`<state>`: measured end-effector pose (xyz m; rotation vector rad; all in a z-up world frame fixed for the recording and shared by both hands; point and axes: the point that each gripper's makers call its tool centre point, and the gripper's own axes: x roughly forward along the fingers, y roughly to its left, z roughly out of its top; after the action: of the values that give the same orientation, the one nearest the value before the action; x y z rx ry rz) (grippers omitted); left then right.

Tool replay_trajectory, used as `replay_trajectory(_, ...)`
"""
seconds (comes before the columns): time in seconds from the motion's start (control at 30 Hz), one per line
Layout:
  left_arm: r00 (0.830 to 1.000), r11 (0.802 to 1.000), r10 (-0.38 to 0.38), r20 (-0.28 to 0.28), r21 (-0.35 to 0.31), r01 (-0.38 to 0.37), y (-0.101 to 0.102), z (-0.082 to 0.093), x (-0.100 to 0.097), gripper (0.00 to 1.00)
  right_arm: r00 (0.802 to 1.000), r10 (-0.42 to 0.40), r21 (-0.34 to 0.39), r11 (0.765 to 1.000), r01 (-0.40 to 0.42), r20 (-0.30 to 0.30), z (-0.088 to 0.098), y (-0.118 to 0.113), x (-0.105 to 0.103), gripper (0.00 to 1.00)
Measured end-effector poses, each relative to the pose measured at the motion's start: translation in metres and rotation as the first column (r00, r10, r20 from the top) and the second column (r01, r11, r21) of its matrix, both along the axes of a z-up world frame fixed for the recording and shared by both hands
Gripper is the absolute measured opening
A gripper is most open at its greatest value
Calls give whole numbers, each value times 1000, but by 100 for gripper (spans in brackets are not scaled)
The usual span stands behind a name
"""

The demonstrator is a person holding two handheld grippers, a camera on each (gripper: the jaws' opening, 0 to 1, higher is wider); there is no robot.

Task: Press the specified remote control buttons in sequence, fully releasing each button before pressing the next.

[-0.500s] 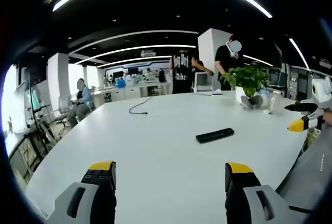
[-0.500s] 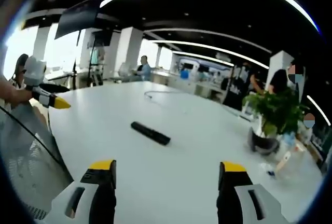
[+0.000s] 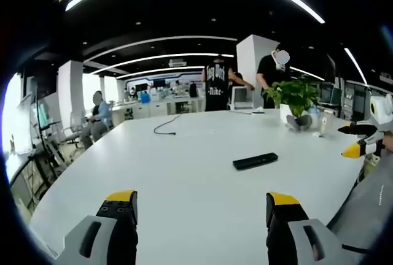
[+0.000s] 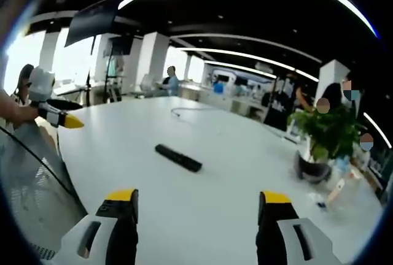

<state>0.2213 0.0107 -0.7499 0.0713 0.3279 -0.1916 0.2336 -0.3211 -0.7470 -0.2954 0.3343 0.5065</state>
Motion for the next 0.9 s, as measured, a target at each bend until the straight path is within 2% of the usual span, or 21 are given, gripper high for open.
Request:
replay_trajectory(0.27, 1000, 1000, 7, 2, 6, -7, 1, 0, -1, 89, 1000, 11, -9, 1000, -11, -3, -1, 2, -2, 79)
replay_trajectory(0.57, 1000, 1000, 11, -8, 8, -11, 2, -1, -2, 89, 999, -24, -16, 1000, 23, -31, -7, -6, -1, 77)
replay_trajectory(0.9, 1000, 1000, 13, -16, 10, -13, 2, -3, -2, 88, 1000, -28, 9, 1000, 28, -9, 0, -6, 1, 76)
